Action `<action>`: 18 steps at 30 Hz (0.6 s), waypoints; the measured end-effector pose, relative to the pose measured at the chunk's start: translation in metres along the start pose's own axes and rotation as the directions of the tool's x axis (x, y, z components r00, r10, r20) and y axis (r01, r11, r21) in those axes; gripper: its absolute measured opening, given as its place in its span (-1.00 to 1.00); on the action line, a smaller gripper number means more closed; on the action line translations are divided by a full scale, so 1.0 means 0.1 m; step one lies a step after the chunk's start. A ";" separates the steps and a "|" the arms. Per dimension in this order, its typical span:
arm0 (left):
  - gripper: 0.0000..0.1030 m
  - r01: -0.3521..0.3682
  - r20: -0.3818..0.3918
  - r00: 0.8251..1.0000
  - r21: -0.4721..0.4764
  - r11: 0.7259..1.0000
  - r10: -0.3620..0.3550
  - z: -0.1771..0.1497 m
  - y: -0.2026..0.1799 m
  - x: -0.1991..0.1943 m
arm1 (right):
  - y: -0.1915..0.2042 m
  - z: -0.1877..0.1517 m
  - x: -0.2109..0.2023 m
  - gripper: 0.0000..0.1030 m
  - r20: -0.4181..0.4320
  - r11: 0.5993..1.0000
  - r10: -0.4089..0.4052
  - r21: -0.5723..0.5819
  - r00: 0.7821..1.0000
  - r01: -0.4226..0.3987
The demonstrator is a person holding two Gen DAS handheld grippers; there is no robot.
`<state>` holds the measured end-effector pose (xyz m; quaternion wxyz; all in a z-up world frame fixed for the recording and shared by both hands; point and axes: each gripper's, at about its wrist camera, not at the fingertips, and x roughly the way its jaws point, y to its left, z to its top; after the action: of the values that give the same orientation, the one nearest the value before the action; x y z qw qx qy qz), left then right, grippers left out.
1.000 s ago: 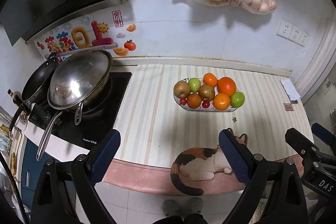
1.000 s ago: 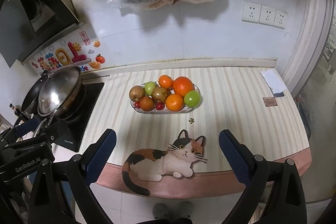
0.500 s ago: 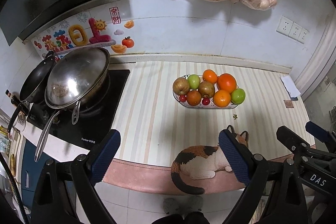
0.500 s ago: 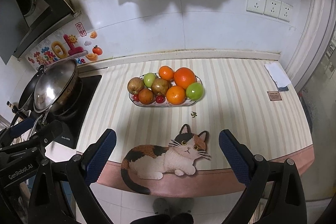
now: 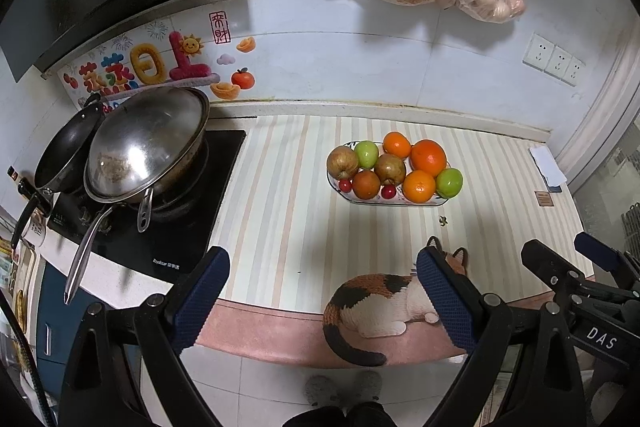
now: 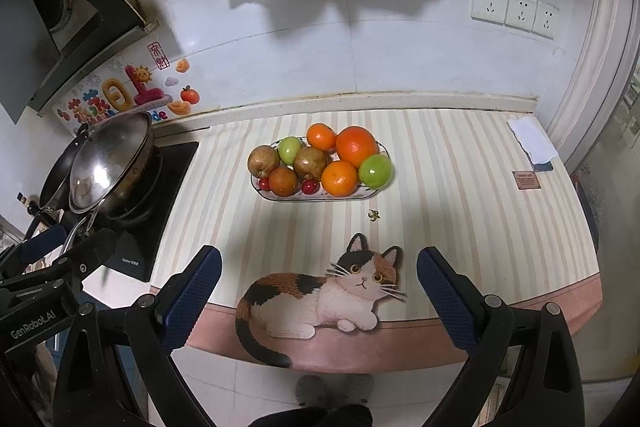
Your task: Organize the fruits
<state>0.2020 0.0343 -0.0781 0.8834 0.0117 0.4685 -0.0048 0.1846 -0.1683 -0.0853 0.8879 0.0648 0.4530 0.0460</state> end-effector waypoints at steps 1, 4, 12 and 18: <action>0.86 -0.003 0.002 1.000 0.000 1.000 0.003 0.00 0.00 -0.01 | 0.00 0.00 -0.01 0.94 0.001 1.000 0.000 -0.002 1.000 0.000; 0.86 -0.005 0.006 1.000 -0.001 1.000 0.005 -0.01 0.01 -0.02 | 0.01 0.01 -0.04 0.94 0.005 1.000 0.001 -0.007 1.000 -0.001; 0.86 -0.004 0.011 1.000 -0.005 1.000 0.004 -0.02 0.03 -0.06 | 0.00 0.03 -0.09 0.94 0.011 1.000 0.001 -0.009 1.000 -0.001; 0.86 -0.001 0.015 1.000 -0.007 1.000 0.001 -0.01 0.03 -0.10 | 0.00 0.04 -0.12 0.94 0.015 1.000 0.000 -0.014 1.000 0.001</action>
<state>0.1951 0.0375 -0.0703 0.8868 0.0088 0.4620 -0.0028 0.1808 -0.1706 -0.0735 0.8917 0.0586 0.4461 0.0486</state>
